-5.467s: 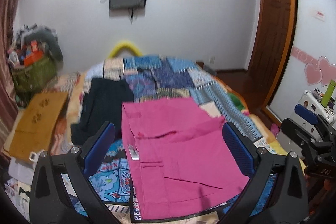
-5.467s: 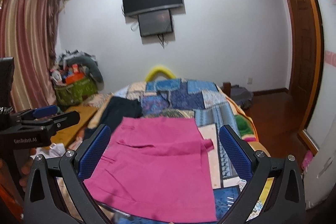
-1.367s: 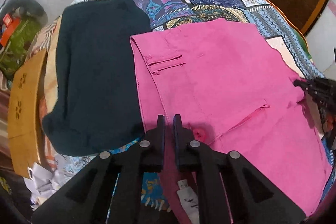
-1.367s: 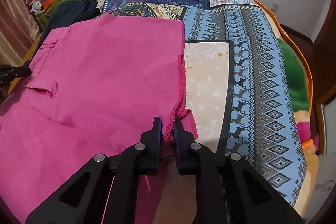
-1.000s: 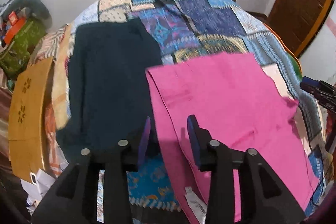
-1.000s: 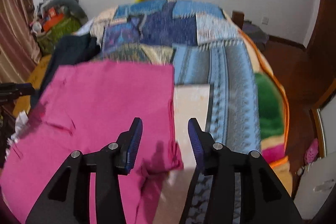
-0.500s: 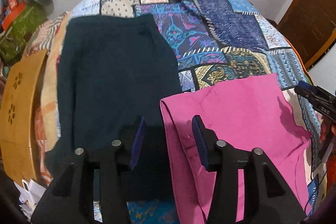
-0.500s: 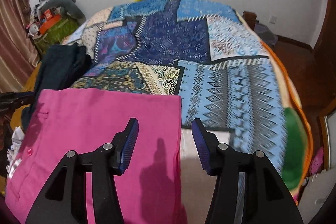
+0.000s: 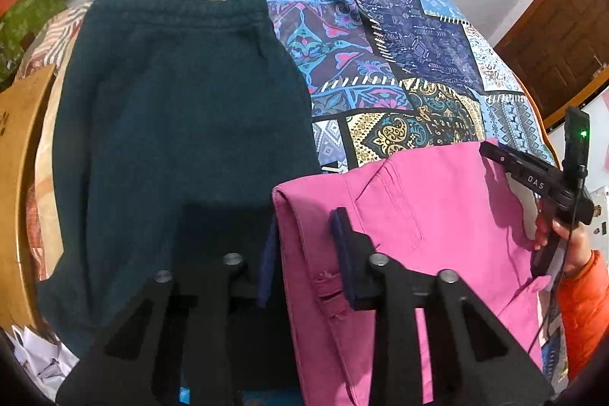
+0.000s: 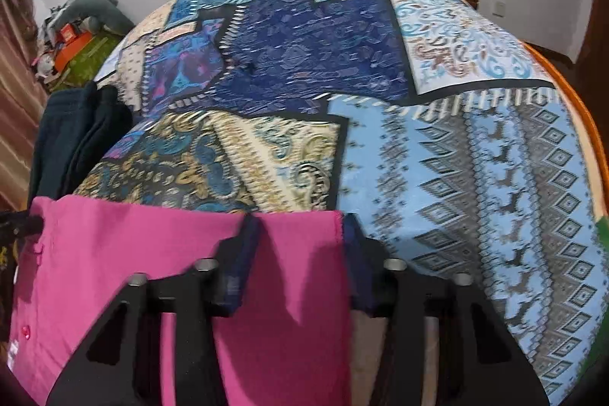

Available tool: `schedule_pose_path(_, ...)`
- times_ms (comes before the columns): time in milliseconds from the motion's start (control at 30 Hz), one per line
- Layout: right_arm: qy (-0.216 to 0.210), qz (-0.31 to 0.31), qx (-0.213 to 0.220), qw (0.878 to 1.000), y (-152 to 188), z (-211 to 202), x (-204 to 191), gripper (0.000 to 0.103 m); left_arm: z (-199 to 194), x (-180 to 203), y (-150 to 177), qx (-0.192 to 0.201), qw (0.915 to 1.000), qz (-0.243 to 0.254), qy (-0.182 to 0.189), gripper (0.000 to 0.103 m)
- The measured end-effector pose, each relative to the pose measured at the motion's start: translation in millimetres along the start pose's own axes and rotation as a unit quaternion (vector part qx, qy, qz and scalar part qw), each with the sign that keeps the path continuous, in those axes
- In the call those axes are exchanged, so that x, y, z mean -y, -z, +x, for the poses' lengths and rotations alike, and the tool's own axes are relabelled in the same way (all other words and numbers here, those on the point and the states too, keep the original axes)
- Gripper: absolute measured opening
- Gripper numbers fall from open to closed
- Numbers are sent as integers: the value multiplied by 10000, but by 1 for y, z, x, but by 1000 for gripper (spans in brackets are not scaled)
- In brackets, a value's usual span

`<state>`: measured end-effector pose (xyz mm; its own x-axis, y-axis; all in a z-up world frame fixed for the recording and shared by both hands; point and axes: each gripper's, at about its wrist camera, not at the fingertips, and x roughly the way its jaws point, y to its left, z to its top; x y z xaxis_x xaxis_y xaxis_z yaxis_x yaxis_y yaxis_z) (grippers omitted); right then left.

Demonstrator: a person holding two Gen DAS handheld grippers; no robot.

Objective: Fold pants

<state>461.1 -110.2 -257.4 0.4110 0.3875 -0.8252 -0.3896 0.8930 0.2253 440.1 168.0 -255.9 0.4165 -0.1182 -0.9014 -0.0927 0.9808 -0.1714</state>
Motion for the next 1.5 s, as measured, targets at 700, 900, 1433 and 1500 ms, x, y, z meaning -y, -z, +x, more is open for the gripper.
schedule_pose_path(700,76,-626,1340,9890,-9,-140,-34,3,-106,48,-7,1087,9903,710,-486,9)
schedule_pose_path(900,120,-848,1497,9850,15,-175,-40,3,-140,74,29,1274,9843,1125,-480,9)
schedule_pose_path(1433,39,-1008,1309,9863,111,-226,-34,3,-183,98,148,1259,9803,1442,-488,9)
schedule_pose_path(1500,50,-1054,1229,9868,126,-226,-35,3,-182,99,161,1189,9816,1441,-395,8)
